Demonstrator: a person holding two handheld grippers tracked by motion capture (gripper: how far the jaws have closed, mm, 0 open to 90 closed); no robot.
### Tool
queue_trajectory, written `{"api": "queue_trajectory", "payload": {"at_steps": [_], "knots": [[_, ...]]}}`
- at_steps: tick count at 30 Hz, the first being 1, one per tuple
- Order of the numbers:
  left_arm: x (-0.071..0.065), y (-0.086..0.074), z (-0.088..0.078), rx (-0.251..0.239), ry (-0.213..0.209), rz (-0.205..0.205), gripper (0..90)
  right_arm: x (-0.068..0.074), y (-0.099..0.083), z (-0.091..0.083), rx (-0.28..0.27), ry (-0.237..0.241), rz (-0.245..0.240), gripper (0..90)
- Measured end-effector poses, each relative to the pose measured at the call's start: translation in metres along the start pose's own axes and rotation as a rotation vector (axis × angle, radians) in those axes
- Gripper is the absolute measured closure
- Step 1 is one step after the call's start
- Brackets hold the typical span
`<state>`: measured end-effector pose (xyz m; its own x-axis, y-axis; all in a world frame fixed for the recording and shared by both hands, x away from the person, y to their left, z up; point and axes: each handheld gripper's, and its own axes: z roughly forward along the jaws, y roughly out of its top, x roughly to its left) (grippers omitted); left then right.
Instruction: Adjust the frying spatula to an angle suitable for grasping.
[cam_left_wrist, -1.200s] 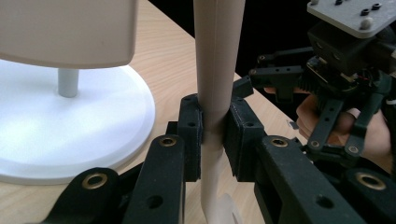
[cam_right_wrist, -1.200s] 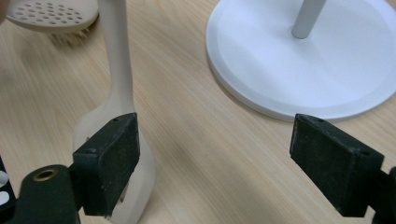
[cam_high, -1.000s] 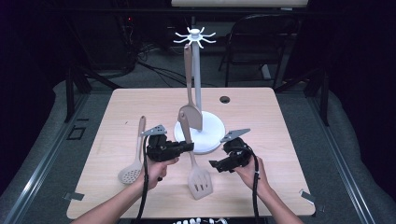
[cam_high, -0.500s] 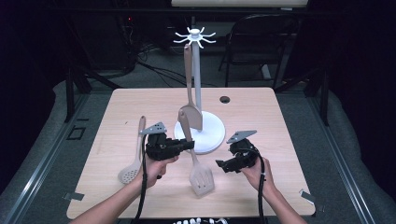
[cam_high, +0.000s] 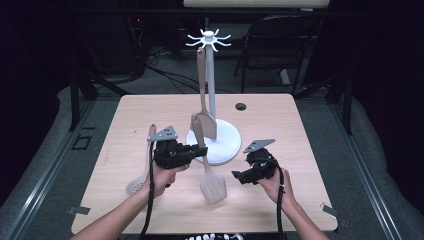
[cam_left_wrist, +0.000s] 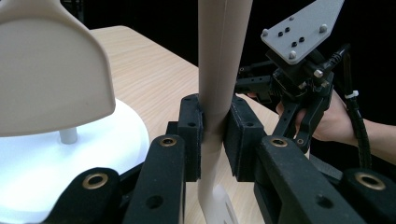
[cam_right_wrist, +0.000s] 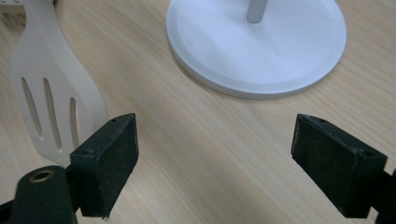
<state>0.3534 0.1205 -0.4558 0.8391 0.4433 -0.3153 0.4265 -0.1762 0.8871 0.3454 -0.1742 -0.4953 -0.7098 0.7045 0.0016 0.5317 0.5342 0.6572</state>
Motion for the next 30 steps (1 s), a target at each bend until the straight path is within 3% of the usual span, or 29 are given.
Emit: {"api": "queue_trajectory", "payload": {"at_steps": [17, 30], "knots": [[-0.003, 0.033, 0.002, 0.021, 0.018, 0.086, 77.8, -0.001, -0.001, -0.001, 0.005, -0.004, 0.000, 14.7], [-0.001, 0.054, 0.010, 0.035, 0.012, 0.109, 77.7, -0.001, -0.001, -0.001, 0.009, -0.012, -0.009, 14.7]]}}
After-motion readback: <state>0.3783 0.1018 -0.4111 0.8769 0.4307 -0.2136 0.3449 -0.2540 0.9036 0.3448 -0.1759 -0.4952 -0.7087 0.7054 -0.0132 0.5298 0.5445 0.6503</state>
